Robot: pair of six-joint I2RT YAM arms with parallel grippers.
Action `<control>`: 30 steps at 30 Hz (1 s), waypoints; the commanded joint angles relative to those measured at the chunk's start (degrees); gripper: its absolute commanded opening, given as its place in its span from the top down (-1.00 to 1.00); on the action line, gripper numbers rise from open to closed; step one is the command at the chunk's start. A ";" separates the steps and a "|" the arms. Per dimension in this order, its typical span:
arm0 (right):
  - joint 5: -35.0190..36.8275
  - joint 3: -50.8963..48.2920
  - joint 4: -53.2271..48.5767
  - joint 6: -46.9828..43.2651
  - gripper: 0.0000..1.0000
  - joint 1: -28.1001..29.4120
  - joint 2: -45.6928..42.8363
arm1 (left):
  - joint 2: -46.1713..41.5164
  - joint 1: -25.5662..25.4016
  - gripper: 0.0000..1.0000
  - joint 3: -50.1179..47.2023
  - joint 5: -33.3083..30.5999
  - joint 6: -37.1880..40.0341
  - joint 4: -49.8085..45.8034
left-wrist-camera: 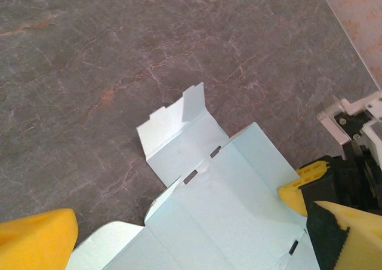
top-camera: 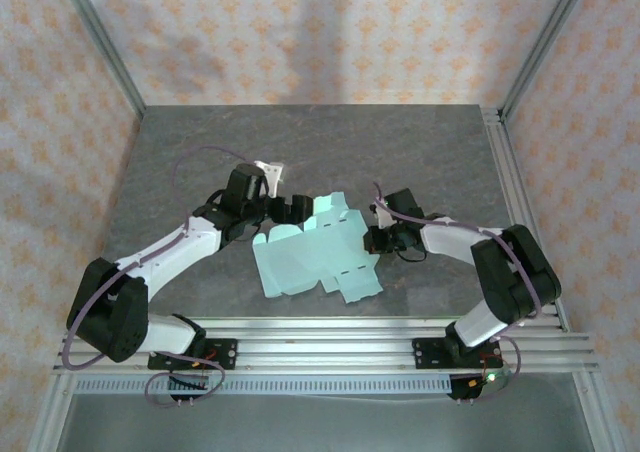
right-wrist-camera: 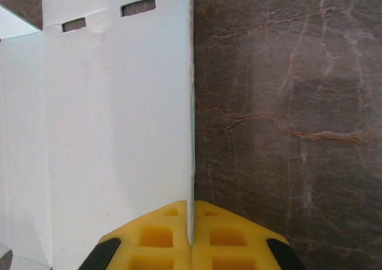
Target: Fold the paper box
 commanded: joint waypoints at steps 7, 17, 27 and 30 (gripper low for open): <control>10.29 6.14 -7.20 -7.94 1.00 4.26 -4.65 | -0.75 4.54 -1.00 -0.22 -3.43 -6.49 -0.37; 22.57 11.05 -12.37 -23.30 1.00 9.33 -4.77 | 5.67 9.97 -1.00 4.44 -3.69 -6.47 -4.98; 38.26 15.52 -16.04 -33.49 1.00 15.00 -4.91 | 12.46 13.51 -1.00 9.20 -2.35 -6.04 -5.17; 42.34 15.97 -15.39 -36.47 1.00 16.37 -5.92 | 14.63 14.44 -1.00 10.73 -1.96 -5.54 -5.26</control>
